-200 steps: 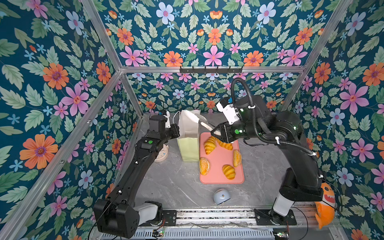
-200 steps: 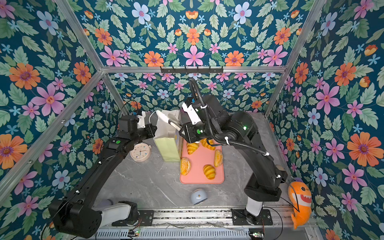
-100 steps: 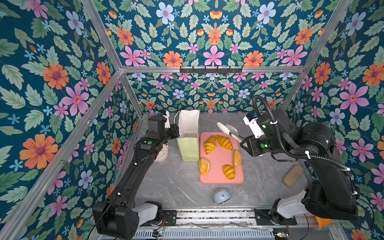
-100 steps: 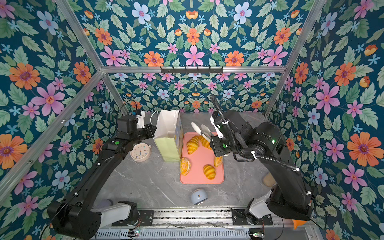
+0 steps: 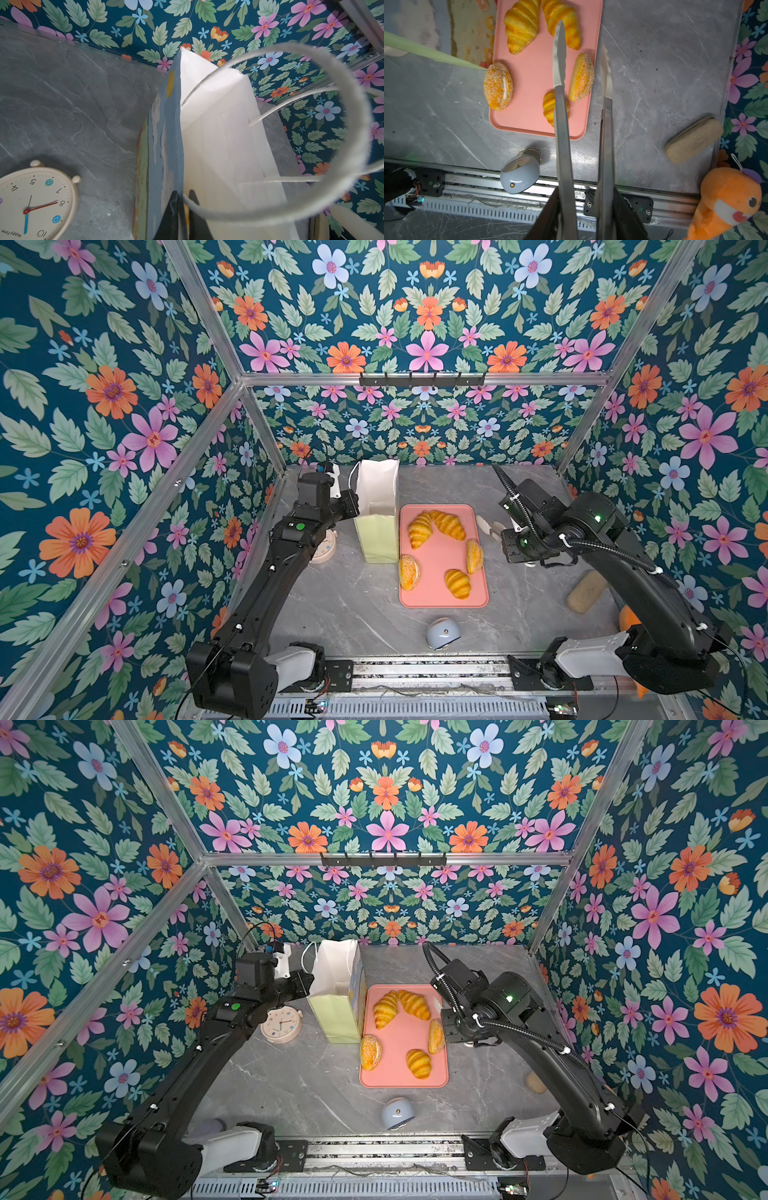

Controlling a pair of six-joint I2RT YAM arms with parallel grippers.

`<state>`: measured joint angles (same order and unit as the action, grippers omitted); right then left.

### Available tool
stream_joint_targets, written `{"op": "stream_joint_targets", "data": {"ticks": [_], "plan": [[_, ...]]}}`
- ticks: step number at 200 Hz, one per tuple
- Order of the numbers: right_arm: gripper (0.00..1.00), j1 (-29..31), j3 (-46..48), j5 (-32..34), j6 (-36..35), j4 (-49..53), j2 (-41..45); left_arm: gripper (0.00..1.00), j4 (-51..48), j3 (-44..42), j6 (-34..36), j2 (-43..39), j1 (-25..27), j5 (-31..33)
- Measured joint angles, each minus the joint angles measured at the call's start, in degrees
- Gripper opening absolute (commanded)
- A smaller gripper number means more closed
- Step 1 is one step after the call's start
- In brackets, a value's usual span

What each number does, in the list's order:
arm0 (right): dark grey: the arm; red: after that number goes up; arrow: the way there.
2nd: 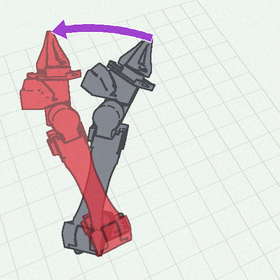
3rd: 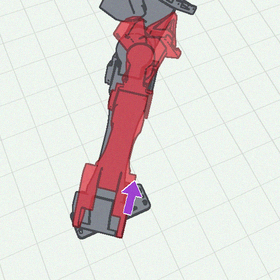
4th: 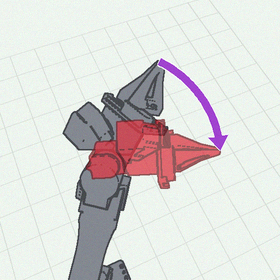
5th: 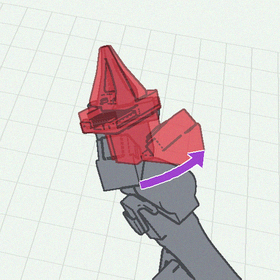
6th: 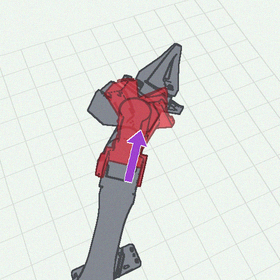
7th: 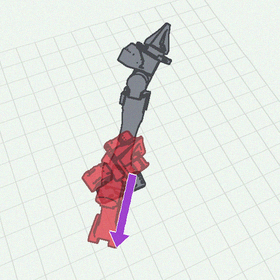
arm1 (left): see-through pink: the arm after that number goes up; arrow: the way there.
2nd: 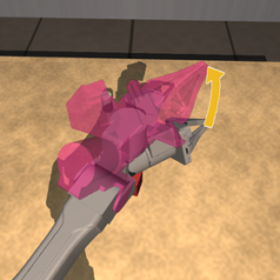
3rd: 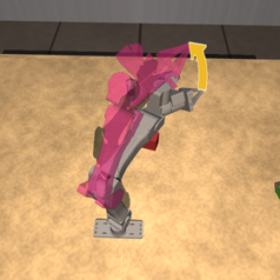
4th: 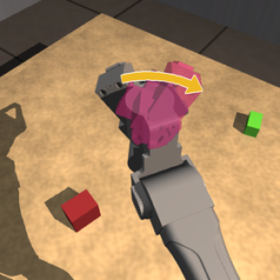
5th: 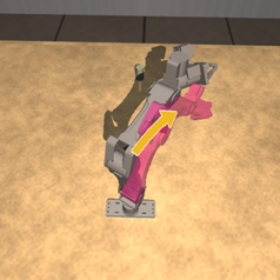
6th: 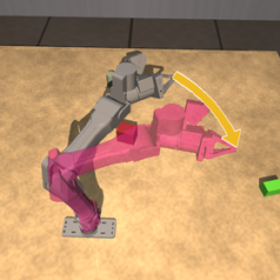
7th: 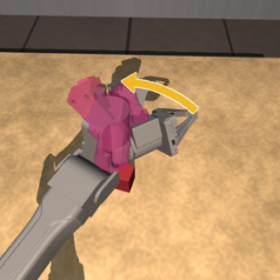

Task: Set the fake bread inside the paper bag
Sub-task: 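Open the tongs and lift them out of the bag with the right gripper, then move the tongs over the sugar-coated bun on the tray with the right gripper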

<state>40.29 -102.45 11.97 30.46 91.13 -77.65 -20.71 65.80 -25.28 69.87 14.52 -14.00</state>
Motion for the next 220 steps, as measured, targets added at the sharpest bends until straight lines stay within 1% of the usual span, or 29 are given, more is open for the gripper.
{"op": "stream_joint_targets", "data": {"ticks": [31, 72, 126, 220], "plan": [[0.37, -1.7, 3.6, -1.1, 0.5, 0.0, -1.3, 0.13, 0.1, -0.4, 0.0, -0.4, 0.0, 0.0], [0.37, -2.0, 6.6, -3.0, 0.9, 0.0, -4.4, 0.13, 0.1, -0.5, 0.0, -0.6, 0.0, 0.0], [0.37, -2.3, 10.3, -5.9, 0.9, -1.3, -6.2, 0.13, 0.1, -0.7, 0.0, -0.7, 0.0, 0.0], [0.38, -4.5, 13.3, -8.9, -0.7, -5.8, -7.4, 0.13, 0.1, -0.7, 0.0, -0.8, 0.0, 0.0]]}}
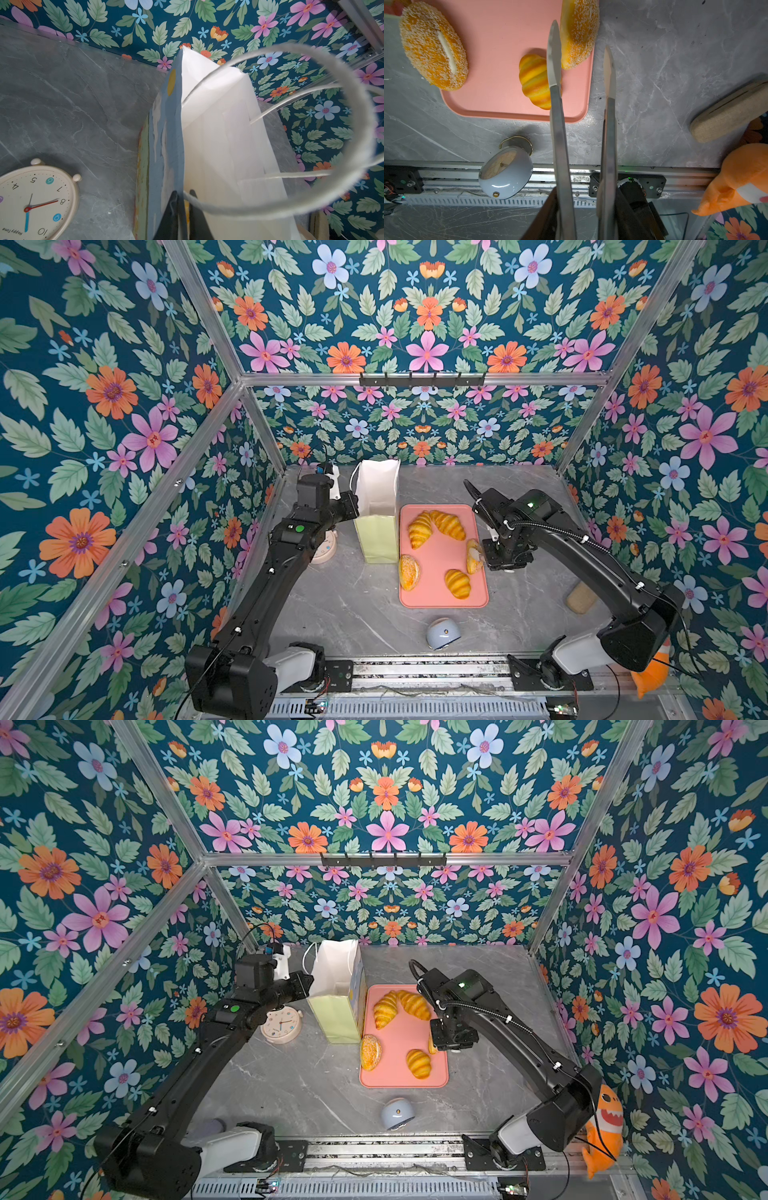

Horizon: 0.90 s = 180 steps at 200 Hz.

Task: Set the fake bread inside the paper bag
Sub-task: 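Move the tongs over the sugar-coated bun on the tray with the right gripper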

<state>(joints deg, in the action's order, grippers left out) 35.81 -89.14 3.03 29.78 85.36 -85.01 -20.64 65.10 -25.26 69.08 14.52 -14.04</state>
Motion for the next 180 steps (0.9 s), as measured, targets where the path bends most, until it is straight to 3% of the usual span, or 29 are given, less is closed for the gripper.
{"op": "stream_joint_targets", "data": {"ticks": [180], "plan": [[0.4, -4.7, 6.1, -3.8, -2.8, -5.8, 1.2, 0.13, -0.1, 0.0, 0.0, 0.0, 0.0, -0.4]]}}
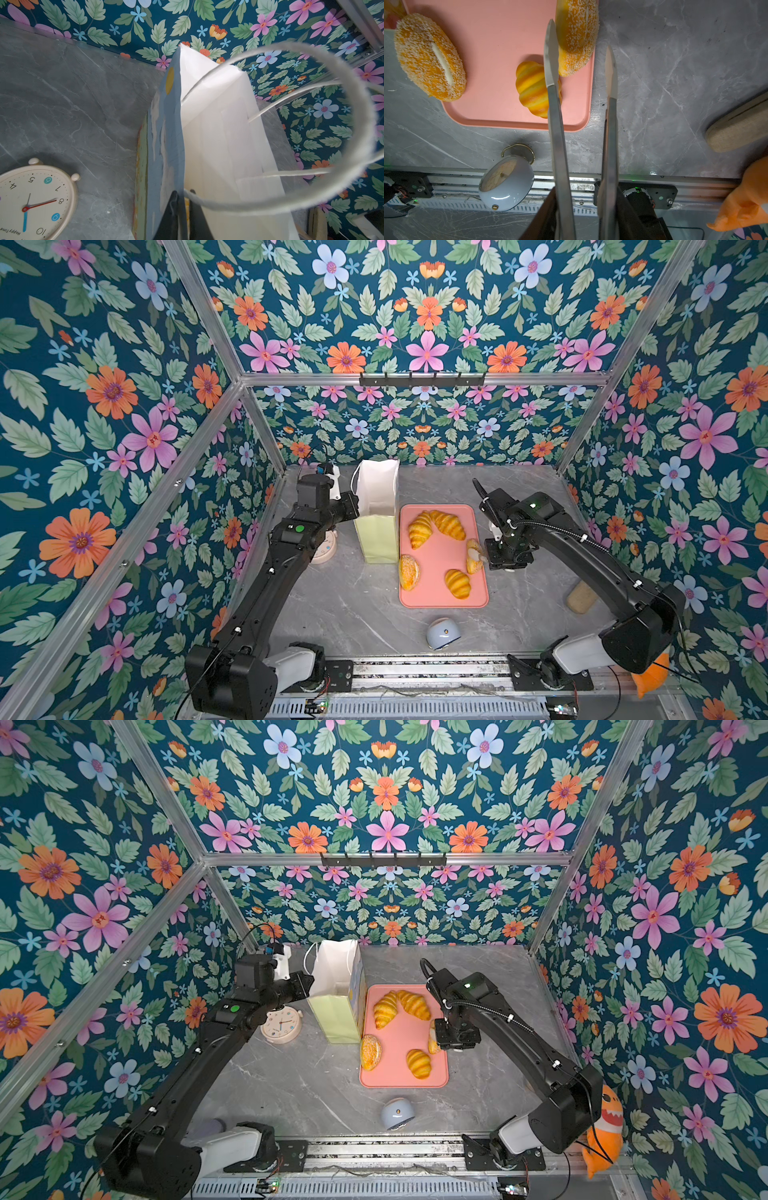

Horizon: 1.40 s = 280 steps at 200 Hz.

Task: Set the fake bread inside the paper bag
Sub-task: 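Move the tongs over the sugar-coated bun on the tray with the right gripper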

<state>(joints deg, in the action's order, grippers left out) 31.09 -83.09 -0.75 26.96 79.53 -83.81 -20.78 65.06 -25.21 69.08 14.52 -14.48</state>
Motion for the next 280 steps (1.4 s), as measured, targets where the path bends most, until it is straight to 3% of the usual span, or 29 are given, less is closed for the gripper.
{"op": "stream_joint_targets", "data": {"ticks": [280], "plan": [[0.42, -0.6, -0.4, -3.5, -1.0, -5.9, -4.7, 0.13, 0.7, -0.9, 0.2, 0.0, 0.0, -0.4]]}}
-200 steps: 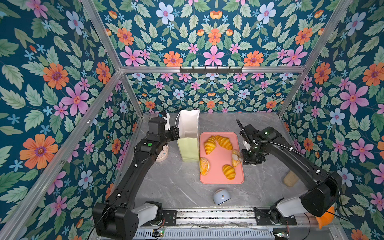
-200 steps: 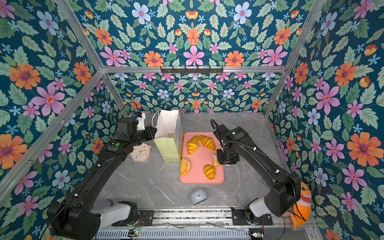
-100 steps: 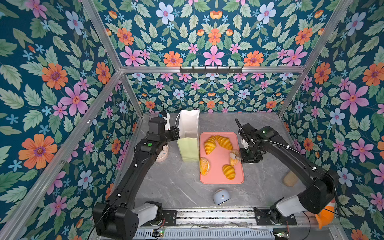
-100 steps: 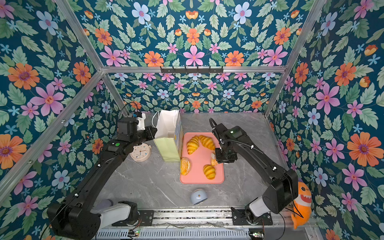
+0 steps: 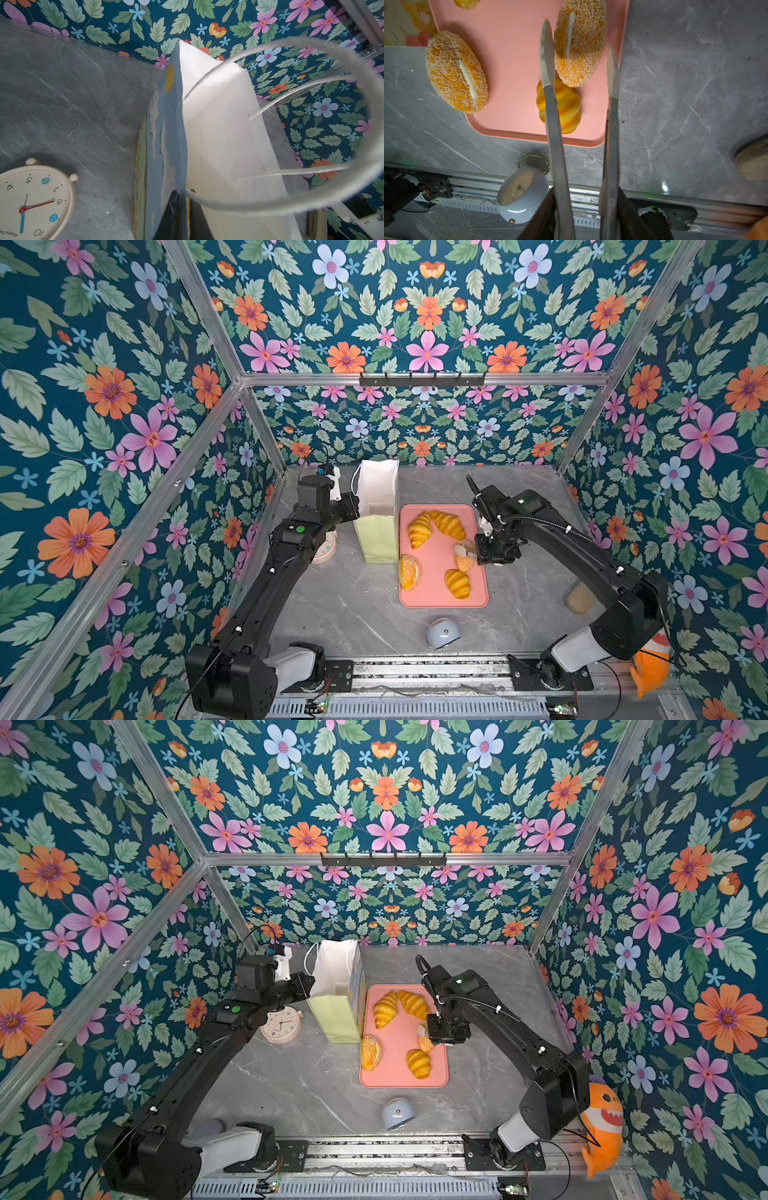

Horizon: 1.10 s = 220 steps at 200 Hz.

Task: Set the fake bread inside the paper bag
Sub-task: 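Move the tongs over the sugar-coated bun on the tray with the right gripper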

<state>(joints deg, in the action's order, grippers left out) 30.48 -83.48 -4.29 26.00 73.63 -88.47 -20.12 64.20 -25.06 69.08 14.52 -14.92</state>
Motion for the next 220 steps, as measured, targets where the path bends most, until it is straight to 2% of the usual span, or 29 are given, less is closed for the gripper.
{"op": "stream_joint_targets", "data": {"ticks": [64, 136, 220], "plan": [[0.41, 0.2, -0.9, 0.0, 0.4, -0.4, -1.8, 0.12, 0.0, -0.1, 0.0, 0.0, 0.0, 0.0], [0.41, 3.4, -4.2, 4.7, 2.1, 2.1, -4.1, 0.12, 0.0, -0.1, 0.0, 0.0, 0.0, -0.3], [0.41, 5.0, -6.4, 6.7, 3.2, 3.0, -8.4, 0.12, 0.4, -0.5, 0.0, 0.0, 0.0, -0.4]]}}
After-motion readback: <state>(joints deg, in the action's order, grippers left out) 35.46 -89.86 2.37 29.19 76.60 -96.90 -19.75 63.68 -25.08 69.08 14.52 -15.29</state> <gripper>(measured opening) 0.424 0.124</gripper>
